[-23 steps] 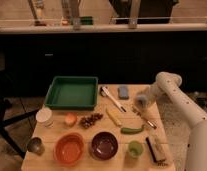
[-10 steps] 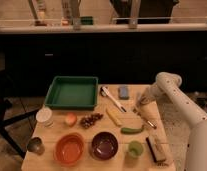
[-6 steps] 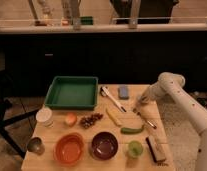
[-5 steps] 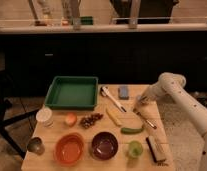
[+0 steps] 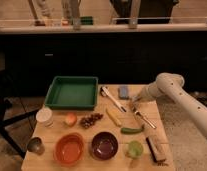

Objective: Place towel in metal cup

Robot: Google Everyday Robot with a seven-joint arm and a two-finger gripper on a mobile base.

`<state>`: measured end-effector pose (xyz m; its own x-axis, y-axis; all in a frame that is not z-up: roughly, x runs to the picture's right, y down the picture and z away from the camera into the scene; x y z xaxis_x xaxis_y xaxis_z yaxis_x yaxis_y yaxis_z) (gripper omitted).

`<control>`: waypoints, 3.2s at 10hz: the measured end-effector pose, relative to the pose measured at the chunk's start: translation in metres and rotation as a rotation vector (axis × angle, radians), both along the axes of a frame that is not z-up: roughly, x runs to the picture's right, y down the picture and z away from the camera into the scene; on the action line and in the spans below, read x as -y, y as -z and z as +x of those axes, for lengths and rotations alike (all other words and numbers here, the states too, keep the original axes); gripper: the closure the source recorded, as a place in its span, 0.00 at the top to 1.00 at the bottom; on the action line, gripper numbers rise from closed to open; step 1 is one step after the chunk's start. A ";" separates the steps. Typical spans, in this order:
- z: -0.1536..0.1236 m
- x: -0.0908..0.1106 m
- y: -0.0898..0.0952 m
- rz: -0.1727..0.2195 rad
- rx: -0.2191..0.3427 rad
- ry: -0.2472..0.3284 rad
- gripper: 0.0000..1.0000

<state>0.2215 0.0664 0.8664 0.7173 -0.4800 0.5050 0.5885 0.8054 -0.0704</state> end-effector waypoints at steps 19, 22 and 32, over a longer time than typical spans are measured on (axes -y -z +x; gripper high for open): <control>-0.143 -0.008 0.069 0.031 0.325 0.457 0.00; -0.141 -0.008 0.069 0.031 0.323 0.455 0.00; -0.257 0.026 0.126 0.171 0.435 0.763 0.00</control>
<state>-0.0359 0.0399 0.7403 -0.0664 -0.8419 0.5355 0.9147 0.1630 0.3697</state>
